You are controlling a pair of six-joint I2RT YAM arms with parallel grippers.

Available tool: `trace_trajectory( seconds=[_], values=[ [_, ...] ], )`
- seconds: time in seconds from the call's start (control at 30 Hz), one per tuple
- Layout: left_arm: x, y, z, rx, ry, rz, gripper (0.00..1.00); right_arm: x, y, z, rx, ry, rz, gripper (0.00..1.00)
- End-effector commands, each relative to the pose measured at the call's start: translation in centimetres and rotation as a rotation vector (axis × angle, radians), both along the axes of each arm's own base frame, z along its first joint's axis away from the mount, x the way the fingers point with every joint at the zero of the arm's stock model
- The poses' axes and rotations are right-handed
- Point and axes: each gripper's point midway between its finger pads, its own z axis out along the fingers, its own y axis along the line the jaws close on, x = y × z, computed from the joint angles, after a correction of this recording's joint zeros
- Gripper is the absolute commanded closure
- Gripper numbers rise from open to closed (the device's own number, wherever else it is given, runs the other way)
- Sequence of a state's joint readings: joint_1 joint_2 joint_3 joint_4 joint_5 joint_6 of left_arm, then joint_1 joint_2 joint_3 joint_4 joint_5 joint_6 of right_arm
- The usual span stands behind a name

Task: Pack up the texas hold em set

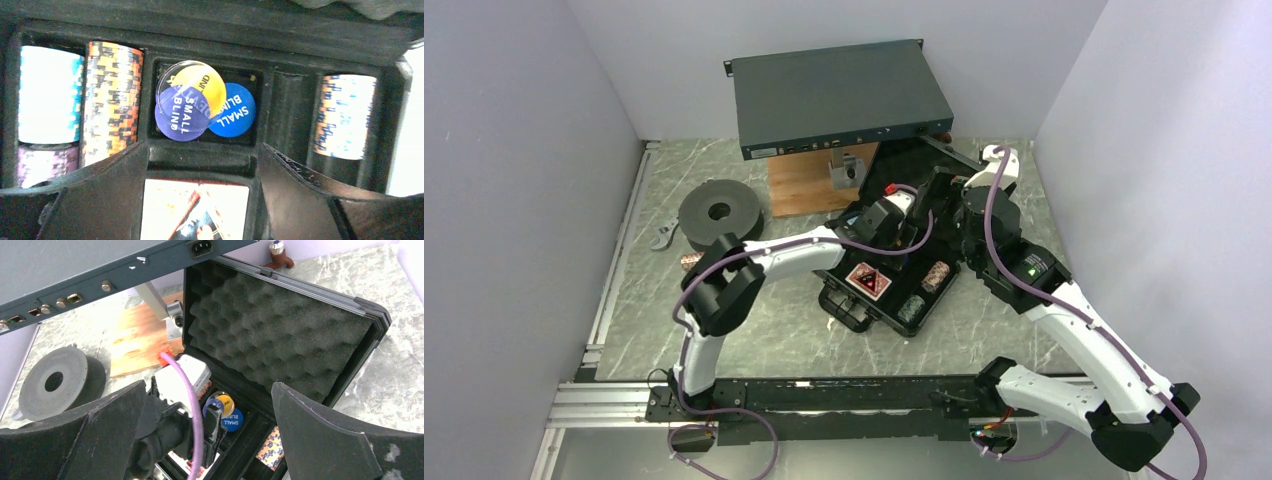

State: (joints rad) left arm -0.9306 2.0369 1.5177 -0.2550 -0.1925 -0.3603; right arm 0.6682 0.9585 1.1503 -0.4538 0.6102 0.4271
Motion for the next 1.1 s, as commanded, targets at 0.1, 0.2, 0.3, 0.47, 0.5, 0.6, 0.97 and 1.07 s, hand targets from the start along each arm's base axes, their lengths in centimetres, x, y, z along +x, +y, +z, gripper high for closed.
trace_trajectory(
  seconds=[0.1, 0.2, 0.3, 0.47, 0.5, 0.6, 0.97, 1.07],
  values=[
    [-1.9, -0.1, 7.8, -0.161, -0.096, -0.034, 0.14, 0.3, 0.7, 1.6, 0.036, -0.037, 0.027, 0.0],
    [-2.7, 0.8, 8.9, -0.173, -0.106, -0.03, 0.14, 0.3, 1.0, 1.8, 0.04, -0.037, 0.037, 0.0],
    [-3.3, 2.4, 9.7, -0.174, -0.122, -0.004, 0.14, 0.3, 1.3, 1.8, 0.046, -0.037, 0.054, 0.0],
    [-3.8, 6.0, 9.2, -0.098, -0.142, 0.073, 0.15, 0.4, 2.2, 1.8, 0.064, -0.036, 0.089, 0.0],
    [-4.0, 6.6, 9.0, -0.084, -0.142, 0.083, 0.15, 0.5, 2.4, 1.8, 0.068, -0.035, 0.097, 0.0],
    [-5.1, 8.8, 8.9, -0.077, -0.143, 0.111, 0.15, 0.6, 3.1, 1.5, 0.073, -0.023, 0.12, 0.0],
    [-8.9, 19.4, 7.0, 0.021, -0.14, 0.331, 0.15, 1.0, 5.6, 0.7, 0.115, 0.011, 0.207, 0.01],
    [-9.9, 21.8, 5.6, 0.039, -0.127, 0.396, 0.14, 1.3, 6.0, 0.5, 0.115, 0.017, 0.214, 0.01]
  ],
)
